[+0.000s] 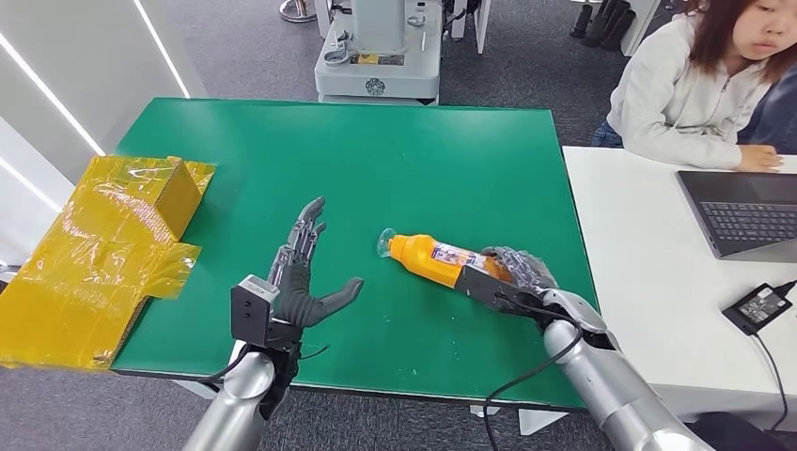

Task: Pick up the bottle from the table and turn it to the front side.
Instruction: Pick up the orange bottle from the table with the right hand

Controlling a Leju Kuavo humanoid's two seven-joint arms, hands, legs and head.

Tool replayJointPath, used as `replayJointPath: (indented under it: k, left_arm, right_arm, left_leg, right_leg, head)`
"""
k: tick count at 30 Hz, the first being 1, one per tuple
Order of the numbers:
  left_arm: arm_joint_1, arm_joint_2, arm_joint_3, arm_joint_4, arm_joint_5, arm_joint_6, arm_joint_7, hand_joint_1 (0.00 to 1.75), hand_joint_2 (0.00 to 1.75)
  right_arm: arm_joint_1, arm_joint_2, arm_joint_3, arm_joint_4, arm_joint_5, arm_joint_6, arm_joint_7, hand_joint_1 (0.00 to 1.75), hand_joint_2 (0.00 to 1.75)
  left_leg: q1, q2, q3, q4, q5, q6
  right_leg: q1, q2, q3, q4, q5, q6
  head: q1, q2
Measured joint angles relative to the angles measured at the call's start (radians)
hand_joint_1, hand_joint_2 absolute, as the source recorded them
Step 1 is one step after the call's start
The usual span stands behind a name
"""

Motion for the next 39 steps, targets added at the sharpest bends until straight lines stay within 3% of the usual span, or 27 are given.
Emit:
replayJointPath:
  k: [4, 8, 12, 20, 32, 35, 39]
  left_arm:
    - [0.001, 0.002, 0.000, 0.004, 0.010, -0.001, -0.011, 0.00, 1.75]
    - [0.004, 0.008, 0.000, 0.007, 0.017, 0.005, -0.035, 0.00, 1.75]
    - [0.004, 0.014, 0.000, 0.017, 0.020, 0.012, -0.055, 0.00, 1.75]
    - [0.008, 0.017, 0.000, 0.022, 0.019, 0.013, -0.060, 0.00, 1.75]
    - [0.013, 0.017, 0.002, 0.022, 0.012, 0.007, -0.058, 0.00, 1.75]
    - [0.007, 0.017, 0.006, 0.026, 0.064, -0.067, -0.019, 0.00, 1.75]
    - [-0.034, 0.027, 0.006, 0.058, 0.170, -0.280, 0.079, 0.00, 1.75]
  right_arm:
    - [0.021, 0.000, -0.005, -0.012, -0.077, -0.002, -0.077, 1.75, 1.75]
    - [0.119, 0.009, -0.047, -0.092, -0.358, 0.056, -0.250, 1.75, 1.75]
    - [0.216, 0.040, -0.079, -0.201, -0.561, 0.080, -0.320, 1.75, 1.75]
    - [0.333, 0.102, -0.087, -0.337, -0.654, 0.001, -0.321, 1.75, 1.75]
    - [0.411, 0.114, -0.132, -0.425, -0.695, -0.035, -0.336, 1.75, 1.75]
    - [0.441, 0.119, -0.155, -0.455, -0.695, -0.043, -0.342, 1.75, 1.75]
    - [0.447, 0.131, -0.170, -0.470, -0.657, -0.042, -0.340, 1.75, 1.75]
  left_leg:
    - [0.000, 0.000, 0.000, 0.000, 0.000, 0.000]
    - [0.000, -0.002, -0.002, 0.000, 0.000, 0.000]
    - [0.000, -0.003, -0.002, -0.001, 0.000, 0.000]
    - [0.000, -0.002, -0.003, -0.001, 0.000, 0.000]
    - [0.000, -0.002, -0.003, -0.001, 0.000, 0.000]
    - [0.000, -0.002, -0.003, -0.001, 0.000, 0.000]
    - [0.000, -0.002, -0.003, -0.001, 0.001, 0.000]
  right_leg:
    - [0.000, -0.001, 0.000, 0.000, 0.000, 0.000]
    - [0.000, -0.002, 0.000, 0.000, 0.000, 0.000]
    - [0.000, -0.002, -0.001, 0.000, -0.001, 0.000]
    - [0.001, -0.002, -0.001, 0.000, -0.001, 0.000]
    - [0.000, -0.002, -0.002, 0.000, -0.001, 0.000]
    - [0.000, -0.002, -0.002, 0.000, -0.001, 0.000]
    - [0.000, -0.002, -0.002, 0.000, 0.000, 0.000]
  head:
    - [0.000, 0.000]
    - [0.000, 0.000]
    - [0.000, 0.000]
    - [0.000, 0.000]
    - [0.000, 0.000]
    - [0.000, 0.000]
    - [0.000, 0.000]
